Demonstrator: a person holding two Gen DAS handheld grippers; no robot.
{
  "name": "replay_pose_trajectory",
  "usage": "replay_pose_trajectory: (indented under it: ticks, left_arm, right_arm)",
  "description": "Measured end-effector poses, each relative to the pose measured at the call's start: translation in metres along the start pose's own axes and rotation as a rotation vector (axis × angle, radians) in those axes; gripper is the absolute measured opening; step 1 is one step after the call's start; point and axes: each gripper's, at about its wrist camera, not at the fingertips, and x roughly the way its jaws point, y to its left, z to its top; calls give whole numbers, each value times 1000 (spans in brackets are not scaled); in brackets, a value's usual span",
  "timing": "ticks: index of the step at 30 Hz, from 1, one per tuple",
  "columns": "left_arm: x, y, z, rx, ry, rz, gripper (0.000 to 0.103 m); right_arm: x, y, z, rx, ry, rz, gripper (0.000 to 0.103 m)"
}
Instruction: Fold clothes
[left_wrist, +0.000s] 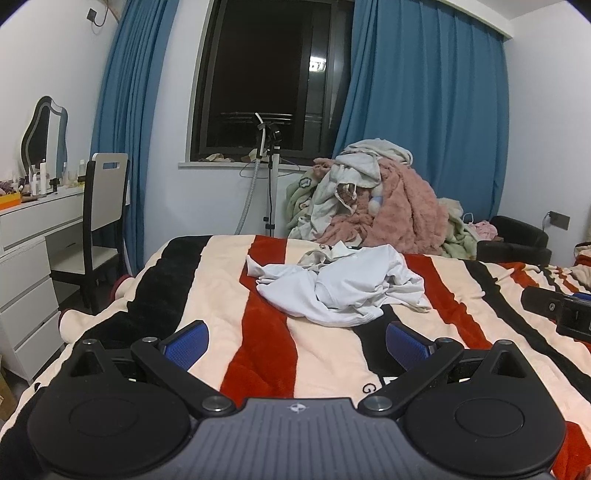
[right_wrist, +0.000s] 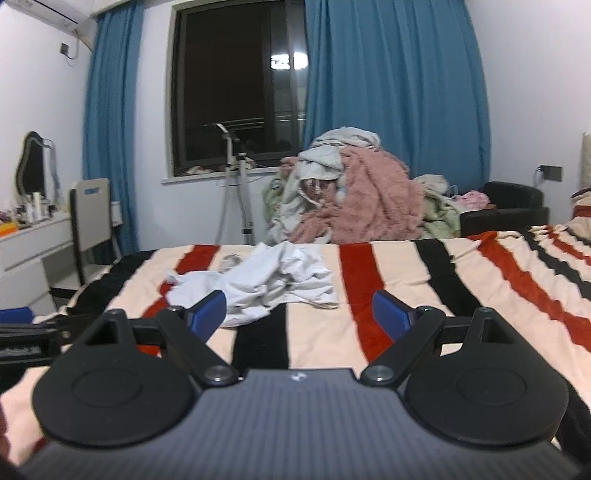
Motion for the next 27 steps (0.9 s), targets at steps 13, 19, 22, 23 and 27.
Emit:
replay_pose_trajectory:
  ticks: [13,19,22,23,27]
  left_arm:
    - [-11,-11,4,12,-24,-2,103]
    - [-14,-17,17,9,-16,9,103]
    - [-6,-25,30,23,14,25,103]
    - [-2,-28,35,37,23,29,103]
    - [29,-47,50,104,108,31,103]
  right_arm:
    - [3,-21,8,68,-74,-48,88]
    - [17,-32,20,124,-71,-51,88]
    - [24,-43,31,168,-67,-52,88]
    - [28,-47,36,182,-63,-52,88]
    - [44,-47,61,138,-57,-72,88]
